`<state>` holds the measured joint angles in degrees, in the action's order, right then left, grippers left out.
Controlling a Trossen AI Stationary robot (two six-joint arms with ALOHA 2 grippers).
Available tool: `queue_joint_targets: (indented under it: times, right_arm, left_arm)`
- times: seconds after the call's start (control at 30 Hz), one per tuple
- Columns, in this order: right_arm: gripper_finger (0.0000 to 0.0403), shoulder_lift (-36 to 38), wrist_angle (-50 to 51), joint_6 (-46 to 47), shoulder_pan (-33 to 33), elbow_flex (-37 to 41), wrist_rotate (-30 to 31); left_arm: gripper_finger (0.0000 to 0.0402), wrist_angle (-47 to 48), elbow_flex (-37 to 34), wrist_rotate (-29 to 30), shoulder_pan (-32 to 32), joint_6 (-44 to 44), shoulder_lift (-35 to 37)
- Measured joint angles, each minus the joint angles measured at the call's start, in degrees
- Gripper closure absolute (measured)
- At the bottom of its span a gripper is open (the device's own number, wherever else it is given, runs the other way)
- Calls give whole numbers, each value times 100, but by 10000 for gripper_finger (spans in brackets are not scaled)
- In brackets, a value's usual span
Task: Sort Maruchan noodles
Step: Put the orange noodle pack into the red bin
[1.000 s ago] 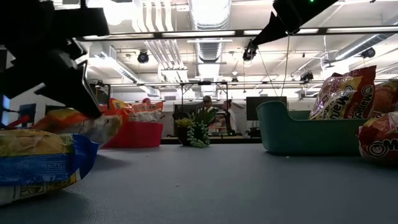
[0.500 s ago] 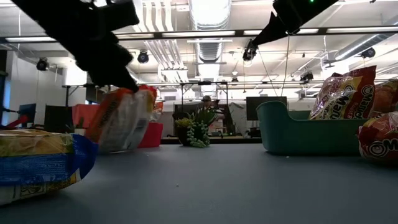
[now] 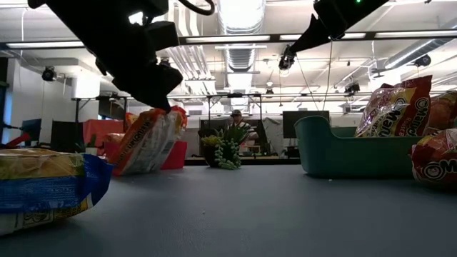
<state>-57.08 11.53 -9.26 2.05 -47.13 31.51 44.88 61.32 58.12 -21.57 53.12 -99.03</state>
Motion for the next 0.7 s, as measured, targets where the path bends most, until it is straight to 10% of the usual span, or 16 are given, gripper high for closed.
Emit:
queue_joint_targets:
  times: [0.7]
  right_arm:
    - [394, -2, 11, 66, 2, 0, -13]
  left_arm:
    - [299, 120, 2, -1633, 83, -1393, 848]
